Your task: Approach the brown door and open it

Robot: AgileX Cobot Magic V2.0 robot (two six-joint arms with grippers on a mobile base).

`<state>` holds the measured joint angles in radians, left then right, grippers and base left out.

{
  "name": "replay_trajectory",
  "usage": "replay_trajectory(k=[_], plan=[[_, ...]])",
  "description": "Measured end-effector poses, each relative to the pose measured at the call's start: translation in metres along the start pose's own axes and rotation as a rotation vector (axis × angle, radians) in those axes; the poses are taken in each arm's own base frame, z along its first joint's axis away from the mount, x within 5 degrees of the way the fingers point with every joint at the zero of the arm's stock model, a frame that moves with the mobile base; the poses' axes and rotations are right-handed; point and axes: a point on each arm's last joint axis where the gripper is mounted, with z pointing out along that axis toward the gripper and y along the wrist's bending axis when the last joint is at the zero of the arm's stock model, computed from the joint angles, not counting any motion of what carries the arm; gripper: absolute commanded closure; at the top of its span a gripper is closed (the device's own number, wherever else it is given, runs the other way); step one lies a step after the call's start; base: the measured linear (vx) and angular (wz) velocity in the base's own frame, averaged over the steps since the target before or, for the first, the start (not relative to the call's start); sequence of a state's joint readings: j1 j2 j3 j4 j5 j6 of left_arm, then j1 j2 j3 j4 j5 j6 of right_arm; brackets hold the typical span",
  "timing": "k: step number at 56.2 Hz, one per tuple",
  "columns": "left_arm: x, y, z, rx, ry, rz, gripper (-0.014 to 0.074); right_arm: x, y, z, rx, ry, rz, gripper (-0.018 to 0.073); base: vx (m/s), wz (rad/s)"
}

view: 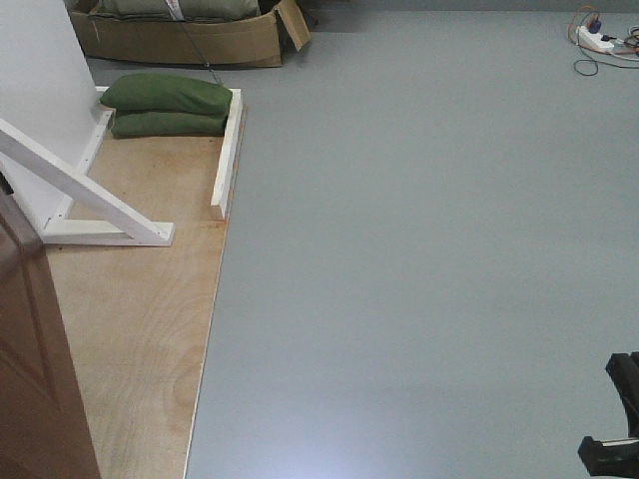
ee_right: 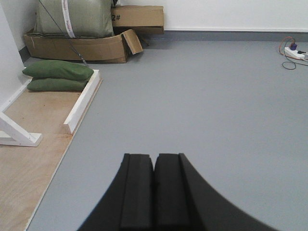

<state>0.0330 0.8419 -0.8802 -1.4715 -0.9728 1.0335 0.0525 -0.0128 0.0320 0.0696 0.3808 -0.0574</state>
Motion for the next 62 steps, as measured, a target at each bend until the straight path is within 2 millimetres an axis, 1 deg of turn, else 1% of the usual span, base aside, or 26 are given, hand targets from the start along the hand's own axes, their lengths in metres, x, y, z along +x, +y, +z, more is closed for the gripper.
replay_trajectory(k=[8,14,21,28,38,49,57,62], plan=[[0.005,-0.01,-0.002,0.12,0.069,-0.004,0.06,0.0,0.0,0.0,0.0,0.0,0.0,0.0559,0.0,0.0],[0.011,-0.022,-0.004,0.245,0.129,0.008,0.06,0.0,0.0,0.0,0.0,0.0,0.0,0.0559,0.0,0.0],[0.022,-0.037,-0.008,0.398,0.216,0.035,0.06,0.0,0.0,0.0,0.0,0.0,0.0,0.0559,0.0,0.0],[0.033,-0.047,-0.011,0.494,0.281,0.058,0.06,0.0,0.0,0.0,0.0,0.0,0.0,0.0559,0.0,0.0],[0.036,-0.052,-0.016,0.574,0.321,0.073,0.06,0.0,0.0,0.0,0.0,0.0,0.0,0.0559,0.0,0.0],[0.039,-0.055,-0.017,0.607,0.333,0.09,0.06,0.0,0.0,0.0,0.0,0.0,0.0,0.0559,0.0,0.0],[0.048,-0.063,-0.018,0.668,0.34,0.168,0.06,0.0,0.0,0.0,0.0,0.0,0.0,0.0559,0.0,0.0],[0.055,-0.07,-0.023,0.728,0.345,0.221,0.06,0.0,0.0,0.0,0.0,0.0,0.0,0.0559,0.0,0.0]])
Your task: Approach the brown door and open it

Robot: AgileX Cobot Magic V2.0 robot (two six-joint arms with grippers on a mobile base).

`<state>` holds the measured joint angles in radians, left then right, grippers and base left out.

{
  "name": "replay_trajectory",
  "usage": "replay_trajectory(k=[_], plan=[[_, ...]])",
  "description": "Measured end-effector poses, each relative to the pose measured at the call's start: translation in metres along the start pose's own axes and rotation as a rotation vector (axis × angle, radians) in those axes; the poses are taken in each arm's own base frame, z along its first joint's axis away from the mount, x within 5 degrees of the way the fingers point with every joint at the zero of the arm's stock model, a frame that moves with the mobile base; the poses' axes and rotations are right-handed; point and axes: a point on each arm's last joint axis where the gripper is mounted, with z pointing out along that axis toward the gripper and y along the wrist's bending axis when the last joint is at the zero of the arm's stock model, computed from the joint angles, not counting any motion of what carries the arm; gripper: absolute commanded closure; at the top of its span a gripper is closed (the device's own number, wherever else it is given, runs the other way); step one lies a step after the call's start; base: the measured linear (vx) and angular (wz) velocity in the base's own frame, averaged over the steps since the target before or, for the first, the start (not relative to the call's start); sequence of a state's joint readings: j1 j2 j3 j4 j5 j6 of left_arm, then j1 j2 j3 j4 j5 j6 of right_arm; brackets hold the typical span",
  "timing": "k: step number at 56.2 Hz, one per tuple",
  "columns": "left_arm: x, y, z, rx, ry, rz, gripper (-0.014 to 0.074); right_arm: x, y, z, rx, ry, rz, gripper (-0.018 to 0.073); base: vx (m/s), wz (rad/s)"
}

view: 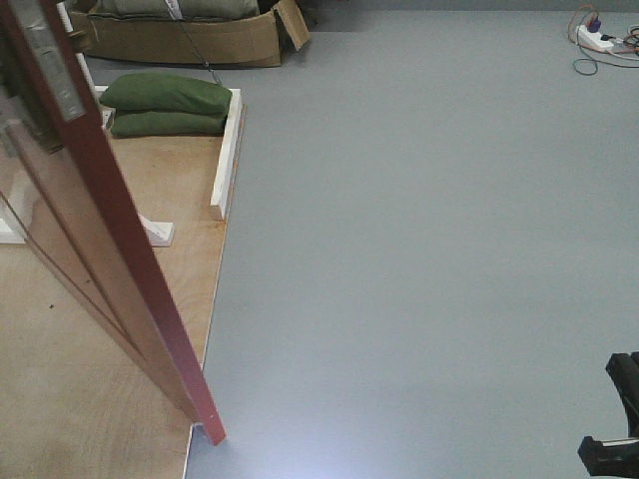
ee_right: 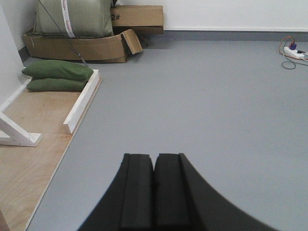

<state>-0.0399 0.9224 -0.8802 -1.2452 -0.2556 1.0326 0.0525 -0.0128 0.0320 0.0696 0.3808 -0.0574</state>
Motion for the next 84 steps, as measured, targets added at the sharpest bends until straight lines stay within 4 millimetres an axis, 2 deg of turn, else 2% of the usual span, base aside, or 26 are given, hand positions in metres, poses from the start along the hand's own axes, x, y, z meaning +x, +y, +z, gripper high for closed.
replay_trajectory(k=[13,25,33,53,84], plan=[[0.012,-0.021,0.007,0.113,0.049,0.087,0.06,0.0,0.0,0.0,0.0,0.0,0.0,0.0559,0.0,0.0],[0.009,-0.048,0.012,0.298,0.072,0.236,0.06,0.0,0.0,0.0,0.0,0.0,0.0,0.0559,0.0,0.0],[0.012,-0.059,0.019,0.338,0.088,0.26,0.06,0.0,0.0,0.0,0.0,0.0,0.0,0.0559,0.0,0.0],[0.019,-0.061,0.029,0.314,0.096,0.265,0.06,0.0,0.0,0.0,0.0,0.0,0.0,0.0559,0.0,0.0],[0.022,-0.064,0.028,0.346,0.121,0.268,0.06,0.0,0.0,0.0,0.0,0.0,0.0,0.0559,0.0,0.0]])
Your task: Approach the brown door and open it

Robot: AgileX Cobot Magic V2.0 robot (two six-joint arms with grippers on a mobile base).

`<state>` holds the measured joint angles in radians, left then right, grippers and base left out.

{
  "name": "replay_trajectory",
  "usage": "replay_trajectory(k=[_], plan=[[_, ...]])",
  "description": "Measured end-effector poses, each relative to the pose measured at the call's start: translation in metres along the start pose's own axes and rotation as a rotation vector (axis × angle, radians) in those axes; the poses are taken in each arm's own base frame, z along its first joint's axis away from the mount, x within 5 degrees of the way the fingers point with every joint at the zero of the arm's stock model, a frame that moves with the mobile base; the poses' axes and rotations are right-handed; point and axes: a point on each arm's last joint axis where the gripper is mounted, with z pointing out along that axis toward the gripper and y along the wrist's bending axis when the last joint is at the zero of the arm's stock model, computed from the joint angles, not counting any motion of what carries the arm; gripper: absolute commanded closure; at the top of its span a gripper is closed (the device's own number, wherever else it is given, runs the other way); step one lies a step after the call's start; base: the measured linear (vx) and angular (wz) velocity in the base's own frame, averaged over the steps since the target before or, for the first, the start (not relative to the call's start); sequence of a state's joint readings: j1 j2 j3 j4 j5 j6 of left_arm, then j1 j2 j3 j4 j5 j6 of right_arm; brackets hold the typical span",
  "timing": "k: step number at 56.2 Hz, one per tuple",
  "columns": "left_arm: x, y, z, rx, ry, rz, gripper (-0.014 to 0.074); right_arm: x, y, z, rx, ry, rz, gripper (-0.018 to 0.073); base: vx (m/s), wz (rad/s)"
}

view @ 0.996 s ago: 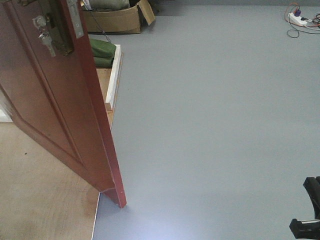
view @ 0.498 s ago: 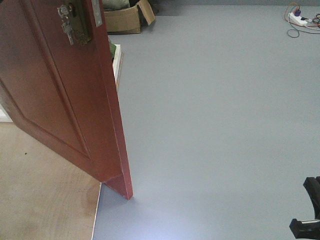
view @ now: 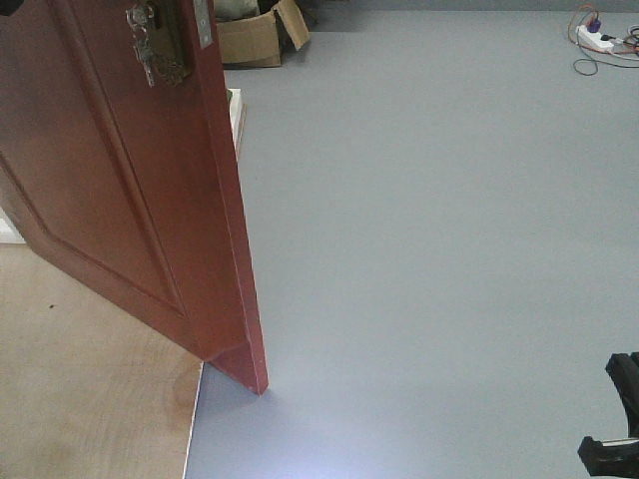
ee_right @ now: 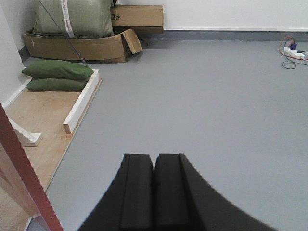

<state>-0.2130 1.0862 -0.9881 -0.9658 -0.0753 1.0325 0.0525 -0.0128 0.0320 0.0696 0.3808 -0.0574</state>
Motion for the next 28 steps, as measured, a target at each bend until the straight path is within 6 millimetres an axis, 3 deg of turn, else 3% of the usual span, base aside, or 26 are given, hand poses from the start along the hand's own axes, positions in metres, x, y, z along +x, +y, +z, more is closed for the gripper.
replay_trajectory(k=[28], plan=[[0.0,0.0,0.0,0.0,0.0,-0.002,0.06,0.0,0.0,0.0,0.0,0.0,0.0,0.0559,0.0,0.0]])
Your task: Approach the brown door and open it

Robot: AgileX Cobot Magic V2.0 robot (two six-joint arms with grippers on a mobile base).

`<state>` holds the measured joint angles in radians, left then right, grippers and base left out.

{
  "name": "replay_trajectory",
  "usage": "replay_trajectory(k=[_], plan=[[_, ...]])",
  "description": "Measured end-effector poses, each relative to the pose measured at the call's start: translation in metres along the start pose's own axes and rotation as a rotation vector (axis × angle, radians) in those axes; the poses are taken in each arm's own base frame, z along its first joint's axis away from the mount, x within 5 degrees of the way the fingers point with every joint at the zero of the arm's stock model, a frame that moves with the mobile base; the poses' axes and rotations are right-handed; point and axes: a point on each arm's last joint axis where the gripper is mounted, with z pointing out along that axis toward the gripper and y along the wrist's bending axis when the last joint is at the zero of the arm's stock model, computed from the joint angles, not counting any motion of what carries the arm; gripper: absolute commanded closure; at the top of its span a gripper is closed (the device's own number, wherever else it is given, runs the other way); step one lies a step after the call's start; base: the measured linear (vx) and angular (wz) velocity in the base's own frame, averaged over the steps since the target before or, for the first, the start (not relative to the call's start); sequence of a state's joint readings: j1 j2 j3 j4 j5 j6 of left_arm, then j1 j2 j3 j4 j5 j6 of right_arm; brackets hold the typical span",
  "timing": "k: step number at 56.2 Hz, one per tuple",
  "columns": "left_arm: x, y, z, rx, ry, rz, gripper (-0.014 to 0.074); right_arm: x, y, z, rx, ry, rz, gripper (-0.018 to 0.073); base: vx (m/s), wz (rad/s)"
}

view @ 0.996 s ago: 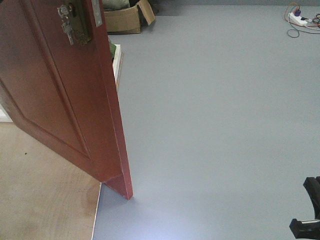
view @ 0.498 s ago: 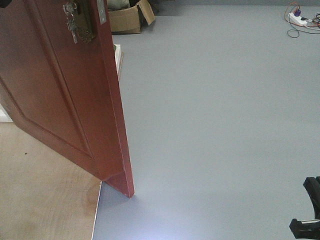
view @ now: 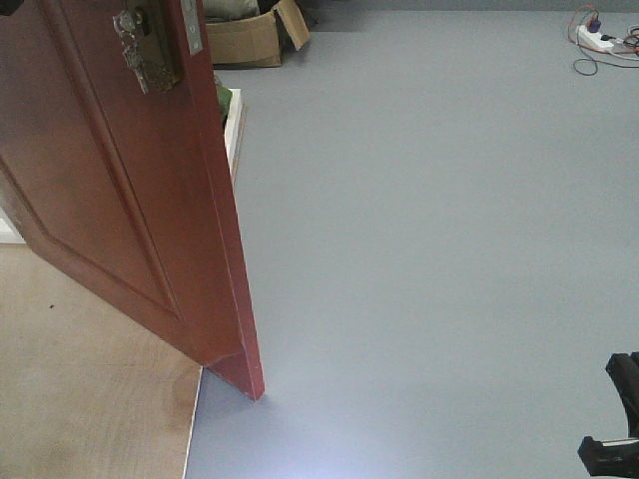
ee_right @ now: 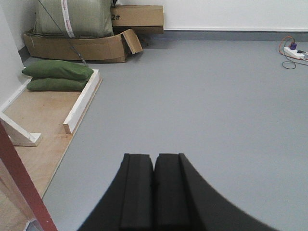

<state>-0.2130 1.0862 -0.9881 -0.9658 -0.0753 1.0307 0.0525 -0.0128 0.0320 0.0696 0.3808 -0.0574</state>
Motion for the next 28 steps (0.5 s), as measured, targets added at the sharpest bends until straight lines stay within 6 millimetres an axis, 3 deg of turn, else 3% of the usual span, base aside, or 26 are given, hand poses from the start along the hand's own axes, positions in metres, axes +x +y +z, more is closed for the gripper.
replay_trajectory(k=[28], plan=[[0.0,0.0,0.0,0.0,0.0,0.001,0.06,0.0,0.0,0.0,0.0,0.0,0.0,0.0559,0.0,0.0]])
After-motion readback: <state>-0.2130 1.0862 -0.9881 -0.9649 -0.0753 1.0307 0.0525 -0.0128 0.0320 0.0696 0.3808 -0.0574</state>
